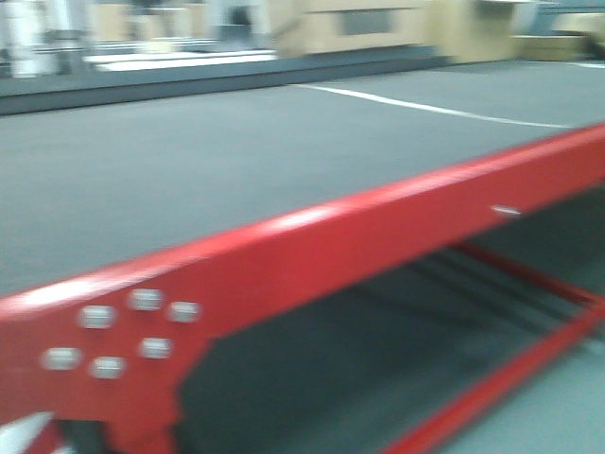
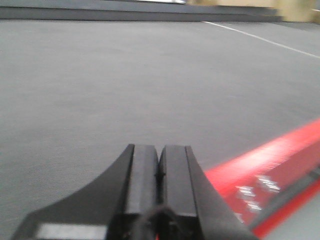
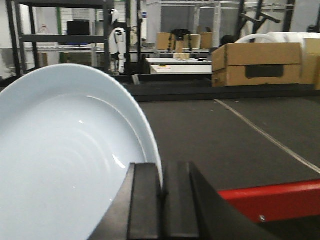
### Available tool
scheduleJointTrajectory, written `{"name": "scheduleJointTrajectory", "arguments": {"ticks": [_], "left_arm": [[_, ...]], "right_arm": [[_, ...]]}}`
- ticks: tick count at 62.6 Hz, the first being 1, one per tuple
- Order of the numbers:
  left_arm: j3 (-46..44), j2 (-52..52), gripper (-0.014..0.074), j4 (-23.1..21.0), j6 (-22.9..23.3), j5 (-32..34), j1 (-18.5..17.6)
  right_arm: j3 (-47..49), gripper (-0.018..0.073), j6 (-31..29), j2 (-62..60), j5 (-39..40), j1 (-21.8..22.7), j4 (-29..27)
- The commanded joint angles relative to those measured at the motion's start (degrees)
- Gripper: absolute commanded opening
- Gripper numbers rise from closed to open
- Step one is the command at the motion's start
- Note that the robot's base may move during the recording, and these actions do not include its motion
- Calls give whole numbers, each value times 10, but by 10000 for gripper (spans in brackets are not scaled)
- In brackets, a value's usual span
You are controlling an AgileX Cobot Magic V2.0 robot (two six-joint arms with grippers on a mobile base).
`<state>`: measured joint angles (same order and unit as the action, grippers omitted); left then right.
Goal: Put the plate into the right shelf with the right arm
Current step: 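Drive the base to the steel shelf holding the plate in the right gripper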
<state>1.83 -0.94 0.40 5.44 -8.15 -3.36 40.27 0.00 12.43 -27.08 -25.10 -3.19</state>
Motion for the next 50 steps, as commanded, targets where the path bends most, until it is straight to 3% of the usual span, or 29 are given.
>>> {"name": "scheduleJointTrajectory", "arguments": {"ticks": [1,50], "left_arm": [[5,-4,-47,0,3,51,-2],[5,-4,-47,0,3,51,-2]], "right_arm": [[14,57,0,9,60,0,3],[14,57,0,9,60,0,3]]}}
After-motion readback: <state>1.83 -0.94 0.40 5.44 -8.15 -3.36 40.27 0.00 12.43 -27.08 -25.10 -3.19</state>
